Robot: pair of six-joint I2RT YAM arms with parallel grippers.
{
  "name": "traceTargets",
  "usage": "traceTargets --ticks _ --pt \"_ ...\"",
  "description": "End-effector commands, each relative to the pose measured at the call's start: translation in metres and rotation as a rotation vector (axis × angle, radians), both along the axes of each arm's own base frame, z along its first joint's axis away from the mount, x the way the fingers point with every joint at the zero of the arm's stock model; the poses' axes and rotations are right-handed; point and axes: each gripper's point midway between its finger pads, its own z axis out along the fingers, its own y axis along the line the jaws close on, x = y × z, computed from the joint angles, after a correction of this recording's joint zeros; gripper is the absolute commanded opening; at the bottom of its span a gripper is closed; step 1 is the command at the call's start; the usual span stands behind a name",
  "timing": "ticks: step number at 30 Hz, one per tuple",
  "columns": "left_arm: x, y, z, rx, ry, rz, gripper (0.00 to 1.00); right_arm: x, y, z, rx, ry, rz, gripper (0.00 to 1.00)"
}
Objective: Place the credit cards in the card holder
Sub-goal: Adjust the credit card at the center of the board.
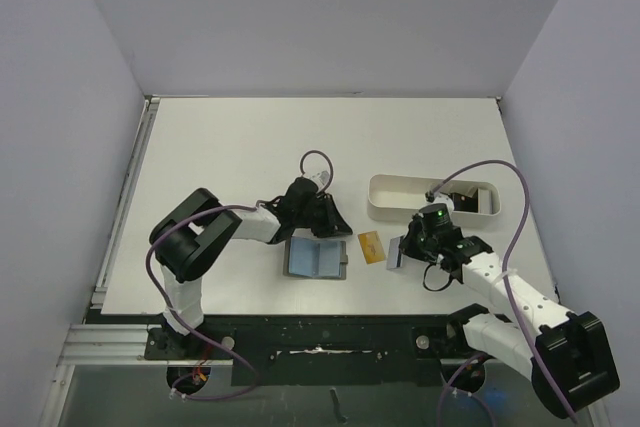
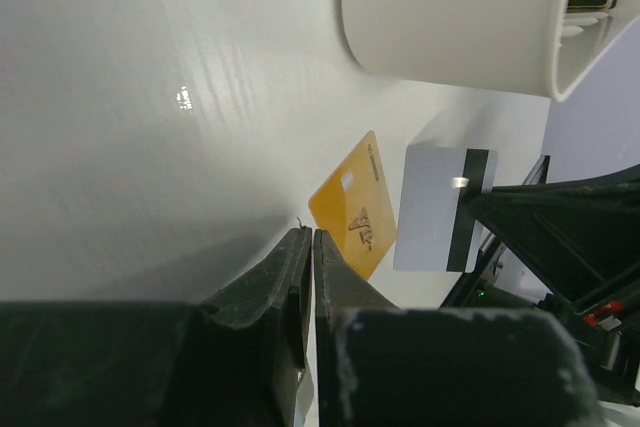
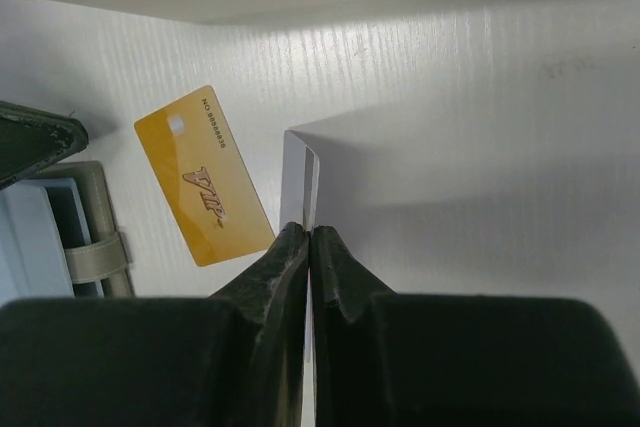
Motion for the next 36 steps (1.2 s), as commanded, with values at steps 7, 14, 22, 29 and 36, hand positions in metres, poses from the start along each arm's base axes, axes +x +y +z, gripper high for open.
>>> traceTargets --ticks 7,14,22,29,36 --pt "0.013 -0.008 -0.005 0.020 -0.032 -0.017 0.03 0.002 0.011 -0.028 0.077 -0.047 -0.021 0.00" --pt "0.006 0.001 -0.021 0.055 0.002 -0.008 0.03 0.013 0.013 -0.025 0.060 -0.162 0.019 0.00" --pt "-0.006 0.004 -0.025 0.031 0.034 -0.003 0.02 0.018 0.020 -0.027 0.069 -0.167 0.033 0.00" --pt "-0.010 0.007 -0.030 0.033 0.045 -0.006 0.02 0.019 0.029 -0.020 0.110 -0.168 0.049 0.00" --pt "-0.011 0.009 -0.033 0.037 0.048 -0.004 0.02 0.021 0.037 -0.013 0.163 -0.205 0.080 0.00"
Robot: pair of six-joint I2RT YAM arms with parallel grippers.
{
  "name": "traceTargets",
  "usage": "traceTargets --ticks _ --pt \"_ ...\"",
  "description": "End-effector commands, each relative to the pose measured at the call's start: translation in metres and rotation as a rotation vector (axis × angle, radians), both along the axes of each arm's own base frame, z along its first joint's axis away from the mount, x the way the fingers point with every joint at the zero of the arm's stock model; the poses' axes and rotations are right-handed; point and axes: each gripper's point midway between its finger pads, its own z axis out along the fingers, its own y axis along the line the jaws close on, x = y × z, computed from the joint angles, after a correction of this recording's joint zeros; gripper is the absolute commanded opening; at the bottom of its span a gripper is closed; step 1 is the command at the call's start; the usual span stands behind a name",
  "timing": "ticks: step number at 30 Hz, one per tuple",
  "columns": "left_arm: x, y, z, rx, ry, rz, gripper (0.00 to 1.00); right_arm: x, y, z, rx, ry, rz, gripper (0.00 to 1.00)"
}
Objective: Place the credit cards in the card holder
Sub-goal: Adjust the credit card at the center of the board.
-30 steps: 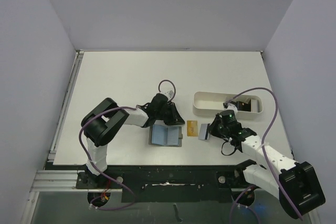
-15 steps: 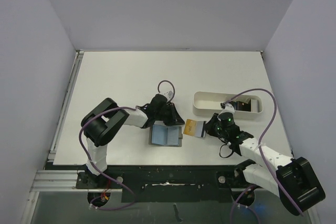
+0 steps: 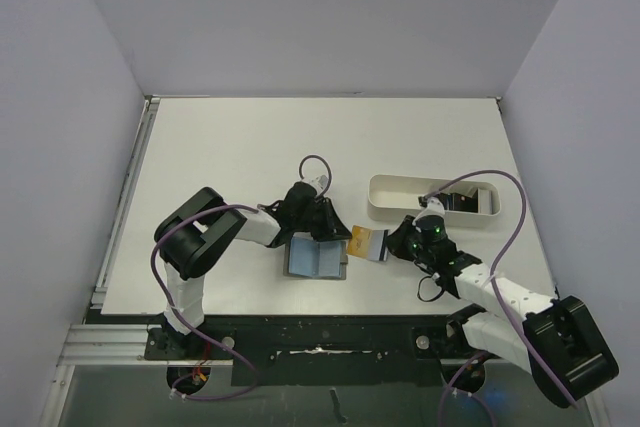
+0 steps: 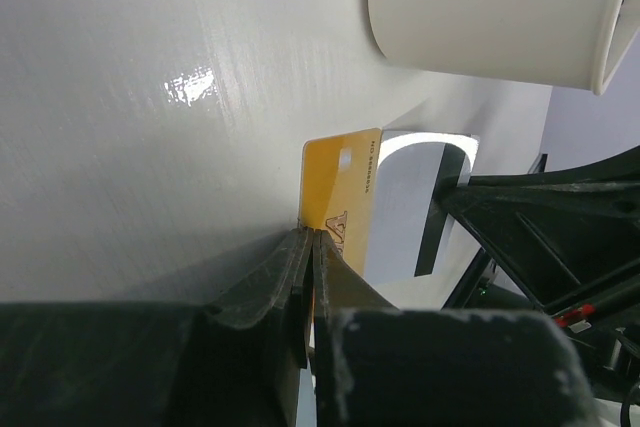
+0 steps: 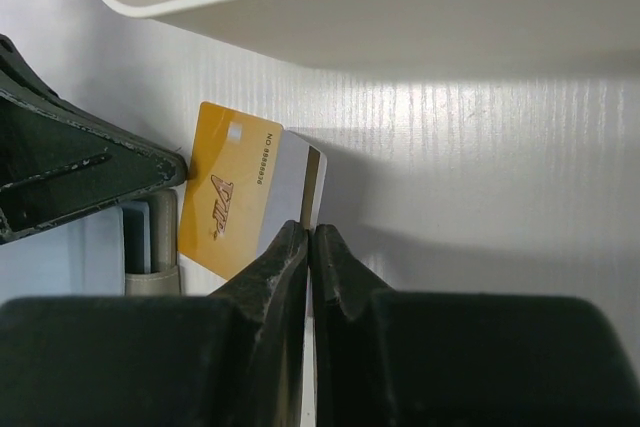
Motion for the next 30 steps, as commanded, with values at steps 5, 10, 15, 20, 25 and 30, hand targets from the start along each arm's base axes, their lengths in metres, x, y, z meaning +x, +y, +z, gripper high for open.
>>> traceTargets --ticks 5,10,15,20,25,30 --pt "-0.002 0.008 -0.014 0.039 -0.011 -0.021 0.02 -0.004 -0.003 0.010 -0.057 0.022 0.072 0.00" --pt "0.008 0.011 -0.014 0.044 -0.027 -0.024 0.02 -0.009 -0.036 -0.001 -0.145 0.176 0.010 0.00" --pt "0.014 0.014 -0.019 0.055 -0.029 -0.022 0.02 -0.002 -0.042 -0.002 -0.167 0.210 0.035 0.00" --pt "0.015 0.013 -0.023 0.068 -0.030 -0.035 0.02 0.004 -0.036 -0.009 -0.185 0.239 0.091 0.00" --pt "0.012 0.008 -0.027 0.067 -0.020 -0.054 0.03 0.005 -0.026 -0.018 -0.206 0.259 0.144 0.00" --pt "0.011 0.006 -0.030 0.071 -0.016 -0.059 0.03 0.003 -0.010 -0.022 -0.238 0.261 0.219 0.00"
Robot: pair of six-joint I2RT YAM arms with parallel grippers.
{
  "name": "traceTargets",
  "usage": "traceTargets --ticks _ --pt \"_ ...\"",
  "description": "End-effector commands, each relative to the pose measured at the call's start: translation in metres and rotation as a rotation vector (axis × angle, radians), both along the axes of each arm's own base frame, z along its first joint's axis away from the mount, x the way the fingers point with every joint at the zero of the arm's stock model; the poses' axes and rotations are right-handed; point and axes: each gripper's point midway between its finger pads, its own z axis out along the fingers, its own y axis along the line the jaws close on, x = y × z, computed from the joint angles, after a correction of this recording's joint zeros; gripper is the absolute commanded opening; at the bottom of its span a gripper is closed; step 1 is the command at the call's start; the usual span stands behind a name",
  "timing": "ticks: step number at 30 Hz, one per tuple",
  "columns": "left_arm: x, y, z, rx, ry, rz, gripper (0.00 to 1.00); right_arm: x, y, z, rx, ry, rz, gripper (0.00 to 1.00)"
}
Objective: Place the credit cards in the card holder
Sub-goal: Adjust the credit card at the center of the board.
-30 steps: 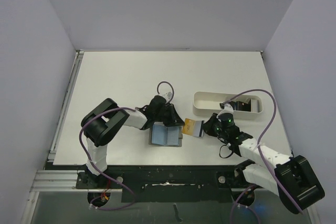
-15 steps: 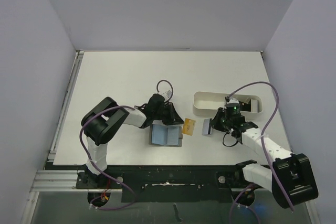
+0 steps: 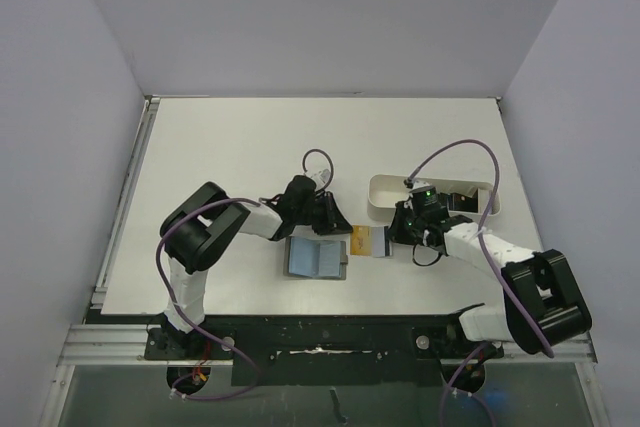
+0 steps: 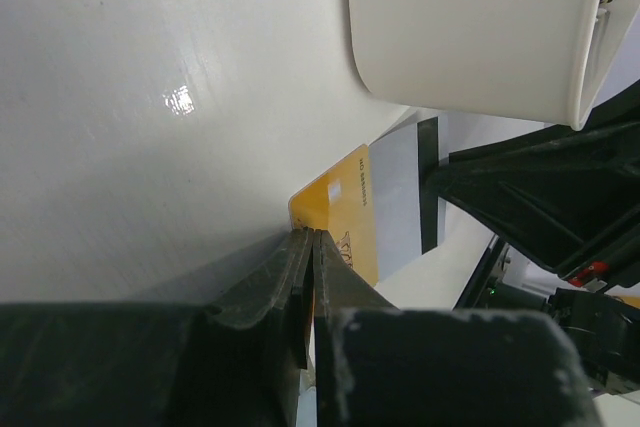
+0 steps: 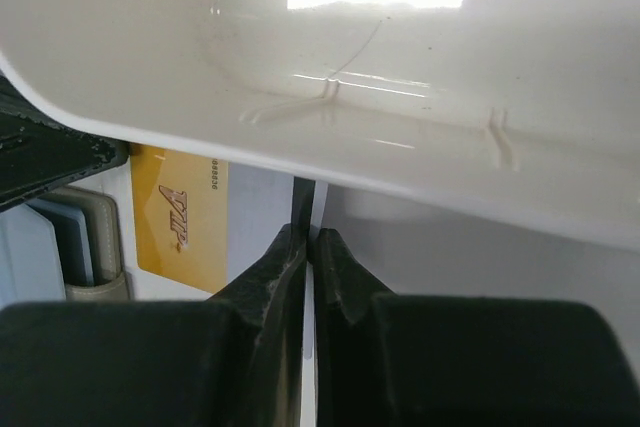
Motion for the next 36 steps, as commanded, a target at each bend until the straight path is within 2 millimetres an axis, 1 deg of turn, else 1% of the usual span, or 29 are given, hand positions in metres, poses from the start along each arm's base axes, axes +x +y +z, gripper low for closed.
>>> traceTargets --ticks 1,6,10,14,18,20,23,27,29,32,36 --pt "-0.006 0.009 -0.030 0.091 0.024 -0.009 0.03 -0.014 0.004 -0.014 -0.078 0.046 0.093 0.00" --pt "-0.007 0.010 -0.032 0.096 0.026 -0.010 0.03 -0.011 0.010 -0.012 -0.071 0.023 0.118 0.00" --pt "-0.008 0.011 -0.035 0.101 0.029 -0.009 0.03 -0.008 0.018 -0.005 -0.041 -0.010 0.144 0.00" --pt "-0.009 0.012 -0.035 0.097 0.035 -0.004 0.03 -0.005 0.026 0.000 0.038 -0.034 0.080 0.00" --pt "-0.013 0.013 -0.037 0.091 0.047 0.000 0.03 -0.004 0.045 0.005 0.189 -0.068 0.049 0.00" --pt "-0.014 0.014 -0.037 0.092 0.051 0.000 0.03 -0.005 0.052 0.009 0.245 -0.087 0.048 0.00" --pt "-0.014 0.015 -0.037 0.096 0.049 0.001 0.03 -0.004 0.057 0.015 0.271 -0.099 0.078 0.00" --pt "-0.014 0.016 -0.035 0.101 0.045 0.001 0.03 -0.009 0.055 0.018 0.254 -0.105 0.117 0.00" --pt "-0.013 0.017 -0.033 0.103 0.042 -0.001 0.05 -0.012 0.046 0.015 0.219 -0.081 0.115 0.00" --pt "-0.006 0.019 -0.029 0.118 0.024 0.000 0.07 -0.011 0.035 0.014 0.154 -0.067 0.124 0.00" --pt "0.002 0.018 -0.028 0.121 0.012 -0.001 0.08 -0.011 0.022 0.007 0.058 0.011 0.120 0.00"
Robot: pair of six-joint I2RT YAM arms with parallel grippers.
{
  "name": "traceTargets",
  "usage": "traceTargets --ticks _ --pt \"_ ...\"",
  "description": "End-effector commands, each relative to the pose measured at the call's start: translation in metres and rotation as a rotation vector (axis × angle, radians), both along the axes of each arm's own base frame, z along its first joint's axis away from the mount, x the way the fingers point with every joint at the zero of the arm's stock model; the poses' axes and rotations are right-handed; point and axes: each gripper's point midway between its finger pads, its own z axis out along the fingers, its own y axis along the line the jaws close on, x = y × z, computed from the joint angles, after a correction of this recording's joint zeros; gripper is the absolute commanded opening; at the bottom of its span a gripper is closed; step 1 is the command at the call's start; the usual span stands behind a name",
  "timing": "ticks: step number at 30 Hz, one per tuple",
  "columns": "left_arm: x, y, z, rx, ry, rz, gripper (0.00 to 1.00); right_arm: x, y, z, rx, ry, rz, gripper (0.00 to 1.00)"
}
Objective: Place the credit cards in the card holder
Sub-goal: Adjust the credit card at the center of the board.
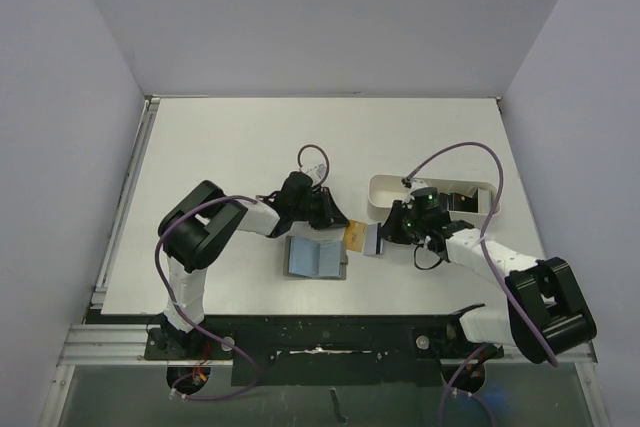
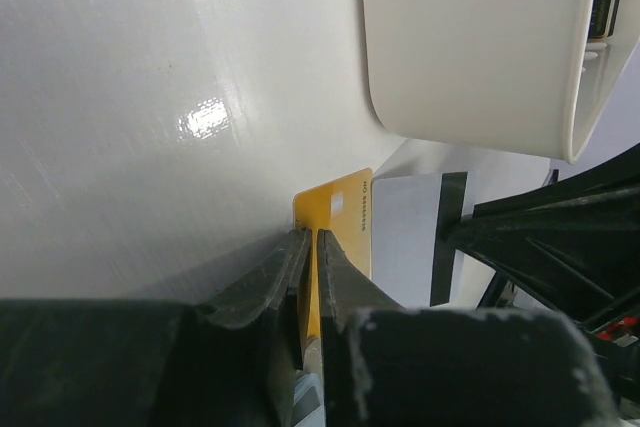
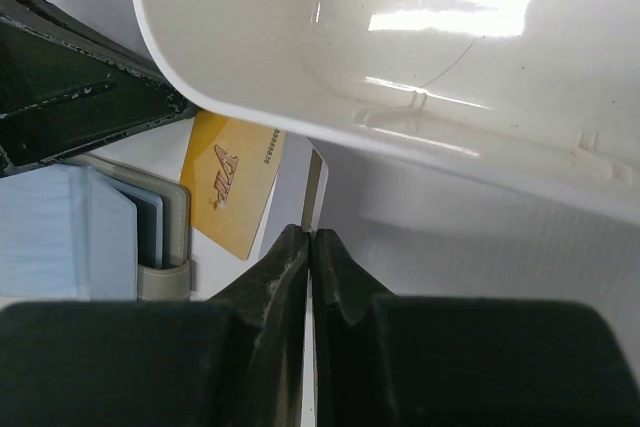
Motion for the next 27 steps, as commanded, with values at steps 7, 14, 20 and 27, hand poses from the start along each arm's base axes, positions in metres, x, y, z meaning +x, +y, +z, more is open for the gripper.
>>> traceTargets --ticks 7,14,20,27 --pt "-0.001 0.018 -0.039 0.155 0.048 -0.022 0.09 -0.006 -0.038 -0.010 -0.232 0.148 0.000 0.00" --pt "0.007 0.016 -0.042 0.158 0.038 -0.026 0.12 0.000 -0.043 -0.009 -0.303 0.167 0.015 0.00" --pt "0.009 0.007 -0.042 0.139 0.039 -0.053 0.12 0.009 -0.036 -0.017 -0.329 0.170 0.023 0.00" --pt "0.000 -0.002 -0.044 0.140 0.048 -0.081 0.12 0.013 -0.014 -0.015 -0.304 0.138 0.071 0.00"
